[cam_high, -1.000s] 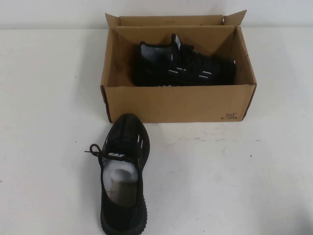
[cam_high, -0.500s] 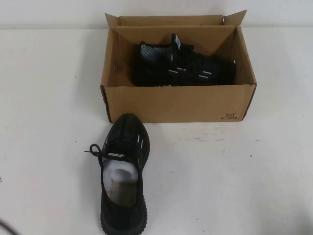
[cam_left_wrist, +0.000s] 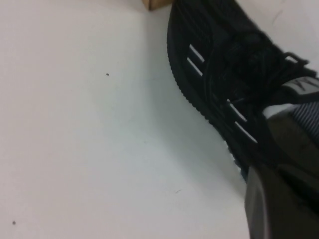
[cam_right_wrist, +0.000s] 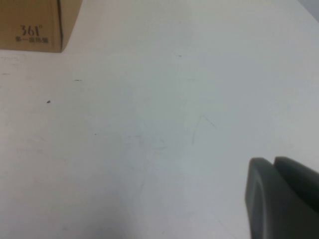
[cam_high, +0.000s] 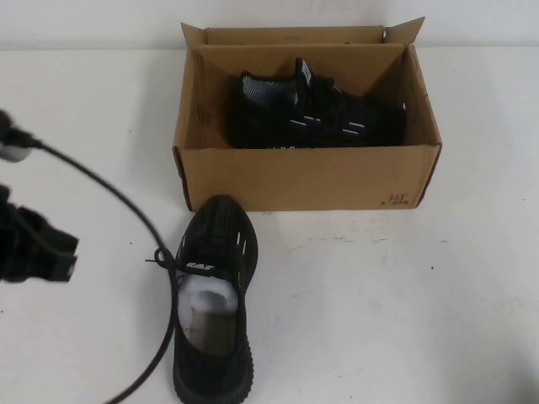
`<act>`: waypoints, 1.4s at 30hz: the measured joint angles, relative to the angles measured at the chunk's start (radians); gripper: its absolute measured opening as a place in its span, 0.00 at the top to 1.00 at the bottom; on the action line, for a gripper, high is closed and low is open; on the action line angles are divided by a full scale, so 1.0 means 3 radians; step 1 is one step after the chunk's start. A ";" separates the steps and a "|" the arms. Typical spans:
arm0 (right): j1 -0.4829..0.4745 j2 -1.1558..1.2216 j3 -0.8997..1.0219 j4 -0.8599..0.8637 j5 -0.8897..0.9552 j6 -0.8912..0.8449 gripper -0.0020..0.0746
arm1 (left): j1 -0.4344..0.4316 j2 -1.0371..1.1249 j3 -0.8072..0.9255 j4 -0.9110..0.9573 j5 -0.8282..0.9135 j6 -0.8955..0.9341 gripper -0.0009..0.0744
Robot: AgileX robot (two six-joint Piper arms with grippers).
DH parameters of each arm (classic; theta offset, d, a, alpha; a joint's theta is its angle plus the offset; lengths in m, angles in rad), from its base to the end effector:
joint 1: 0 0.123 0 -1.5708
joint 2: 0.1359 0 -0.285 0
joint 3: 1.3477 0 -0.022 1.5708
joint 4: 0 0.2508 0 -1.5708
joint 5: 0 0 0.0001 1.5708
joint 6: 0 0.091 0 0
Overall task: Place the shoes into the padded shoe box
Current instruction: Pick up the shoe from the table
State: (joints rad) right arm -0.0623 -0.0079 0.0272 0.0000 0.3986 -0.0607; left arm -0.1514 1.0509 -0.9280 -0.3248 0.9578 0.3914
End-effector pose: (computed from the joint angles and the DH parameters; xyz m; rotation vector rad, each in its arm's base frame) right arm 0.0520 -0.0032 0.1687 0.0015 1.9024 -0.0835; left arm 0.1886 -0.0528 0.3279 0.5422 2.4593 -0.3151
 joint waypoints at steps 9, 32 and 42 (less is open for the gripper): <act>0.0000 0.0000 0.0000 0.0000 0.0000 0.0000 0.98 | -0.0721 0.0798 -0.0571 -0.0073 0.0226 0.0874 0.99; 0.0000 0.0000 0.0000 0.0000 0.0000 0.0000 0.98 | -0.1666 0.1438 -0.0836 0.1206 0.0103 0.1684 0.48; 0.0000 0.0000 0.0000 0.0000 0.0000 0.0000 0.98 | -0.1470 0.1627 -0.0836 0.1245 -0.0105 0.1967 0.47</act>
State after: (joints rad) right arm -0.0623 -0.0079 0.0272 0.0000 0.3986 -0.0607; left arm -0.5926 1.5392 -1.1788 0.0486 0.9262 0.9813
